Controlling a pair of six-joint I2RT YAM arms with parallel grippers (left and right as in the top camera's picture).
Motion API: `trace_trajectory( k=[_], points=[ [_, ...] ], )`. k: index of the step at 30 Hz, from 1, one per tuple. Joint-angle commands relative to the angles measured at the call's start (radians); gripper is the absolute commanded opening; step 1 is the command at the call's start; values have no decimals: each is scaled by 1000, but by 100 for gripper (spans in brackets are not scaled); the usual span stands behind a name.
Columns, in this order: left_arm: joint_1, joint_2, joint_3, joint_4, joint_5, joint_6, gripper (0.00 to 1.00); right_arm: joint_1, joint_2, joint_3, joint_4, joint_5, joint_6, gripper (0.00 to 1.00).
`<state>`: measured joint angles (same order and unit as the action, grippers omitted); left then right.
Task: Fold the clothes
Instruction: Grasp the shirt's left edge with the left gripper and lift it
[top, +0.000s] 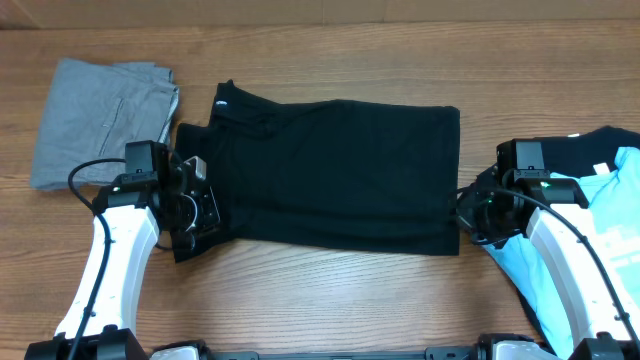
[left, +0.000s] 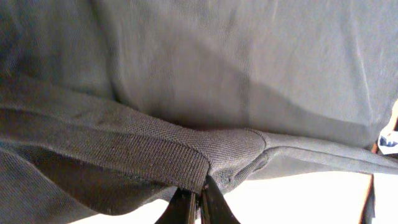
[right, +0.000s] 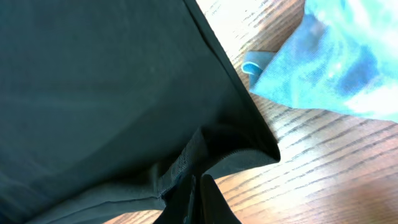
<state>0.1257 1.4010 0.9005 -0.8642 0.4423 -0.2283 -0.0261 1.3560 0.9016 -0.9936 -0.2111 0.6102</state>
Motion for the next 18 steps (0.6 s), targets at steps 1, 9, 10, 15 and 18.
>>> trace_trajectory(
  k=[1, 9, 10, 15, 18],
  points=[
    [-2, -14, 21, 40, -37, 27, 5, -2, -5, 20, 43, -7, 22, 4],
    [-3, -13, 19, 54, -59, 67, 11, -2, -5, 19, 163, -7, 77, 4],
    [-3, -13, 19, 58, -61, 72, 12, -2, -5, 19, 177, -6, 89, 4],
    [-3, -11, 15, 56, -61, 76, 26, -2, -5, 19, 193, -7, 101, 4],
    [-5, 8, -11, 62, -68, 76, 40, -2, -5, 19, 182, -7, 101, 4]
  ],
)
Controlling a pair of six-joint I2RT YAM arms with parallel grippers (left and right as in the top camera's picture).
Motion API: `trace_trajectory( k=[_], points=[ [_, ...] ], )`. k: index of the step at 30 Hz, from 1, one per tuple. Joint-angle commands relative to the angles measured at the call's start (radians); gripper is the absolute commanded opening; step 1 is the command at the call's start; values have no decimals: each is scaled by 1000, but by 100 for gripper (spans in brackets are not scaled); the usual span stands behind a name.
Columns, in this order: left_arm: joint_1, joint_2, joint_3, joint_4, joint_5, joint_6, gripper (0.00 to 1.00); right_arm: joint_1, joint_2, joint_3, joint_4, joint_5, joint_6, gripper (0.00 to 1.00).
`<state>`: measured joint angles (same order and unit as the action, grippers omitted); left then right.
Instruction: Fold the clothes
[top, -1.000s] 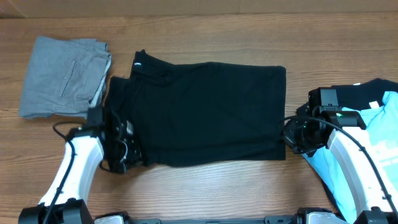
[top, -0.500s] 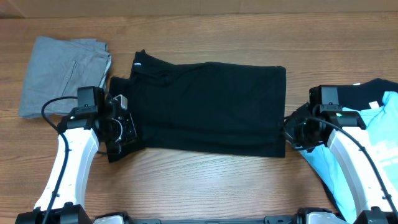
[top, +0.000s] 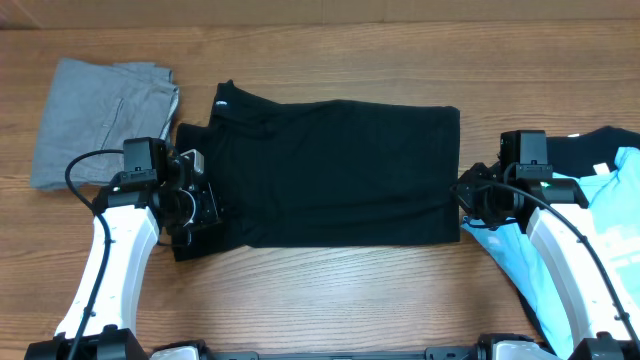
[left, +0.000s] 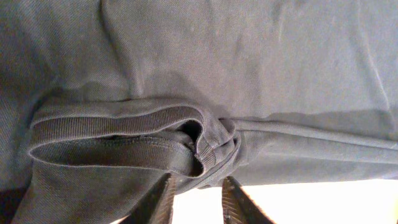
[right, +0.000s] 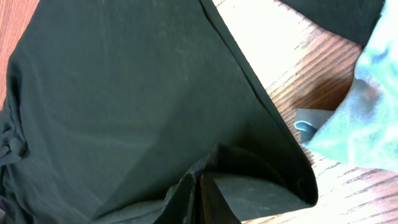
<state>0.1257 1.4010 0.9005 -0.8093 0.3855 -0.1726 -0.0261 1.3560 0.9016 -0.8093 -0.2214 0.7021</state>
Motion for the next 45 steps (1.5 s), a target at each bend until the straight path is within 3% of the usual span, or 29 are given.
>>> trace_trajectory(
  k=[1, 8, 12, 16, 21, 31, 45],
  points=[
    [-9, 30, -39, 37, -15, 19, 43, -2, -5, 19, -10, 3, 9, 4],
    [-84, 156, -92, 220, 60, 63, 41, -2, -5, 19, -15, 3, 9, 4],
    [-166, 196, -92, 244, 6, 91, 37, -2, -5, 19, -15, 3, 9, 4],
    [-181, 199, -92, 232, -20, 90, 16, -2, -5, 19, -26, 4, 9, 4],
    [-179, 198, -79, 206, -27, 87, 4, -2, -5, 19, -35, 3, 5, 4],
    [-178, 198, 195, -21, -105, 129, 4, -2, -5, 19, -42, 39, 5, 4],
    [-162, 198, 237, -2, -187, 100, 4, -2, -5, 19, -3, 79, 6, 4]
  ],
)
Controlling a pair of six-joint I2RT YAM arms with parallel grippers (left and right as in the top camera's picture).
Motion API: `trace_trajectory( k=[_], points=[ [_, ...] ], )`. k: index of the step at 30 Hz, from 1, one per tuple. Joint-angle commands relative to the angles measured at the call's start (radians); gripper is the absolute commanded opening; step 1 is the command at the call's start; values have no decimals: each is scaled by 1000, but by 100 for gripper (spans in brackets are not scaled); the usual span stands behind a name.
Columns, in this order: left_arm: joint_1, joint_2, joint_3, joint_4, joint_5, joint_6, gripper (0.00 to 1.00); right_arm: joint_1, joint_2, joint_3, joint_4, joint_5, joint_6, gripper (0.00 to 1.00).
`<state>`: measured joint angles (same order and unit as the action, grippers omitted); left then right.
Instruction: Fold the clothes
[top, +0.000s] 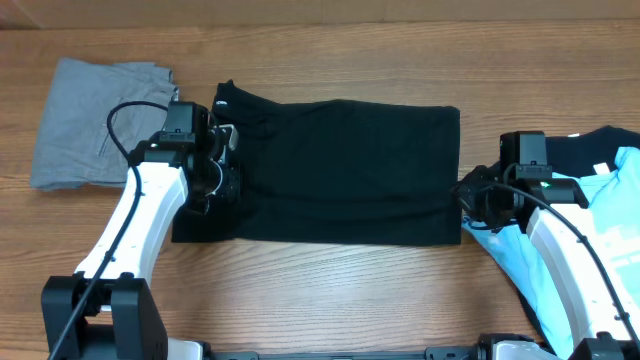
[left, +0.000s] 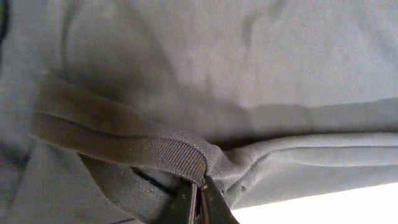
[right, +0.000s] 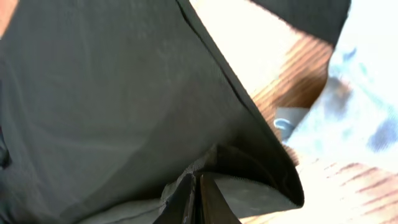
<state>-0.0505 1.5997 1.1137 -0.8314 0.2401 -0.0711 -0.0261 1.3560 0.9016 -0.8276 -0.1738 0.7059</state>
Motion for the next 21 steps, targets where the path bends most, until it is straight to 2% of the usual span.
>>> trace_trajectory(
  k=[1, 10, 13, 21],
  points=[
    [21, -1, 24, 32, -41, -4, 4, -2, -5, 19, 23, 32, 2, 4],
    [35, -1, 23, 135, -40, -2, 4, -2, -5, 19, 78, 31, 2, 4],
    [34, -1, 23, 171, -40, 34, 5, -2, -2, 16, 95, 31, 2, 4],
    [34, -1, 21, 209, -41, 57, 9, -2, 83, 7, 153, 31, 2, 5]
  ],
)
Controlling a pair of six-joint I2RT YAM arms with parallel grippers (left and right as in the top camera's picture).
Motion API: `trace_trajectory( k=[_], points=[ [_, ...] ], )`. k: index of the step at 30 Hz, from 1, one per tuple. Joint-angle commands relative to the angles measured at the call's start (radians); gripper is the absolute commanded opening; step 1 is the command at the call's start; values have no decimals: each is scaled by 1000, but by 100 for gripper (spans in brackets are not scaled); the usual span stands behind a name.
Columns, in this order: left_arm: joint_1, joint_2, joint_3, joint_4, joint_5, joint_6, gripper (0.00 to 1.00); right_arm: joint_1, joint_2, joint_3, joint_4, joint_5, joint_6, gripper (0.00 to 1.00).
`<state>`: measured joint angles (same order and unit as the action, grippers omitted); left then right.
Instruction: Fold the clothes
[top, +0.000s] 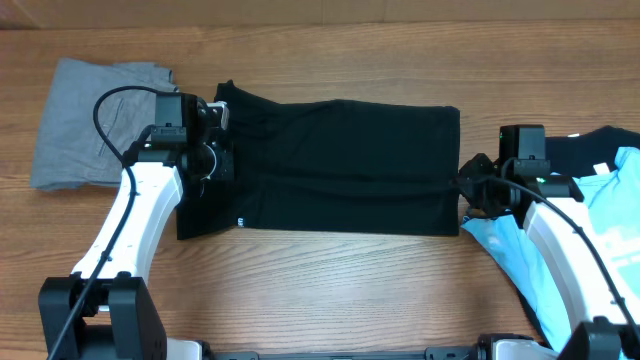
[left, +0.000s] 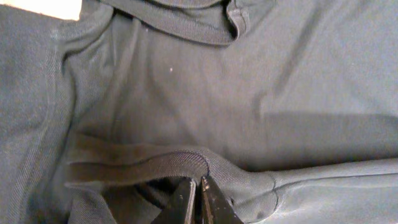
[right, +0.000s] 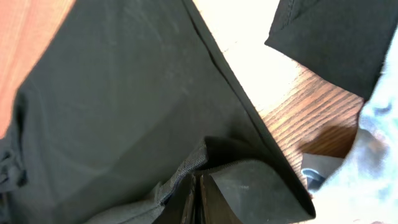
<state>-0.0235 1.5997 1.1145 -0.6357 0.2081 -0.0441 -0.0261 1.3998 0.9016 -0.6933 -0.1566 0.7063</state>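
A black shirt (top: 340, 165) lies flat across the middle of the wooden table, its collar at the upper left. My left gripper (top: 213, 158) is shut on a ribbed fold of the shirt (left: 155, 165) near its left end, below the collar (left: 180, 31). My right gripper (top: 470, 190) is shut on the hem at the shirt's right edge (right: 205, 155), and the cloth there is lifted into a small fold. A crease runs across the shirt between the two grippers.
A folded grey garment (top: 95, 120) lies at the far left. A pile of black and light blue clothes (top: 600, 190) lies at the right edge, under and beside my right arm. Bare wood (top: 330, 290) runs along the front.
My left gripper has moved a little up and left with its fold of cloth. The right gripper has moved slightly up. The shirt's lower edge sits higher, and a small white tag shows on it.
Both grippers held the shirt's lower corners near the front. Then the left gripper stood open at the left corner while the right stayed shut. Then the left was shut on a ribbed fold higher up. Now both hold cloth further up, and the shirt is narrower.
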Motion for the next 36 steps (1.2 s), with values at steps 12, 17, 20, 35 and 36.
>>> trace_trajectory(
  k=[12, 17, 20, 35, 36],
  points=[
    [30, 24, 53, -37, 0, 19, 54, -35, 47, 10, 67, -2, -161, 61],
    [36, 21, 126, -242, 8, 21, 58, -42, -28, 11, -17, -82, -215, 61],
    [35, 23, 124, -330, 43, 22, 57, -42, -103, 11, -64, -115, -219, 62],
    [-62, 218, 69, -126, 51, 157, 26, -42, -251, 8, -166, -227, -233, 62],
    [-67, 230, 69, -119, 52, 157, 25, -42, -251, 8, -165, -226, -233, 62]
  ],
)
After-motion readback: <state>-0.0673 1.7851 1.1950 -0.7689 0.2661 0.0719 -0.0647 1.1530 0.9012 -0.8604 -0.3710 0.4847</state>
